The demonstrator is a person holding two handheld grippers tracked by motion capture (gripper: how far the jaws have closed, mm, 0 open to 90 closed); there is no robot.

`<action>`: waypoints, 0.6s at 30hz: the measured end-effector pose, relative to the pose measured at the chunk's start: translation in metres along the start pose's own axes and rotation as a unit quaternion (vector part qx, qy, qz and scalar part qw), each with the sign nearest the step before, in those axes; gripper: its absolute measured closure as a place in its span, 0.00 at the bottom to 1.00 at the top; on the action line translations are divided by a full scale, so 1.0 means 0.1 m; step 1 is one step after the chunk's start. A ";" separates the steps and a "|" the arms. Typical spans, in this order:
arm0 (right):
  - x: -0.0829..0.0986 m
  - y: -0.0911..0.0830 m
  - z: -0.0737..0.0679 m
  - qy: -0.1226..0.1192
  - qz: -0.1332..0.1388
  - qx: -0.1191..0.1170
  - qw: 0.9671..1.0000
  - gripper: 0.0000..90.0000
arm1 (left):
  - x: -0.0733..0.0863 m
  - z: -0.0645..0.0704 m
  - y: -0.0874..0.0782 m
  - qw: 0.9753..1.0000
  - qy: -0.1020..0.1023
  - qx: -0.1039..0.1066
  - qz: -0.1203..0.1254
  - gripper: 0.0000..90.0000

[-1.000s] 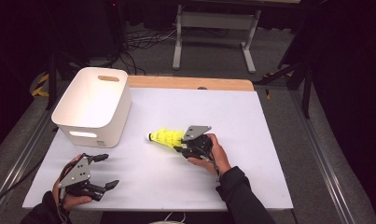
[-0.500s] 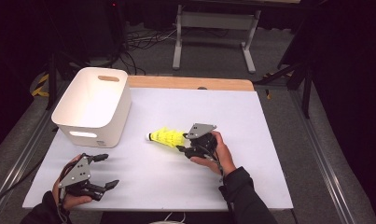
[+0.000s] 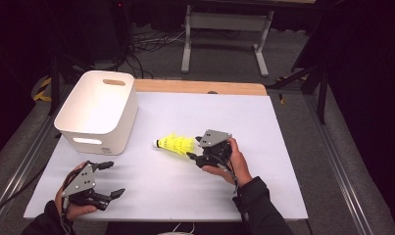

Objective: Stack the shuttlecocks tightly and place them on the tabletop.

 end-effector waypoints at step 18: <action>-0.03 -0.21 -0.11 -0.035 0.019 0.036 0.999 0.31 | 0.00 0.00 0.00 1.000 -0.002 -0.002 0.001 0.10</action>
Point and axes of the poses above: each handheld gripper's, and its own axes: y roughly forward along the jaws, x roughly out of its underside, z roughly to its right, the point moved 2 cm from there along y, roughly forward along the jaws, and after that the axes turned 1 degree about -x, right-handed, at the moved point
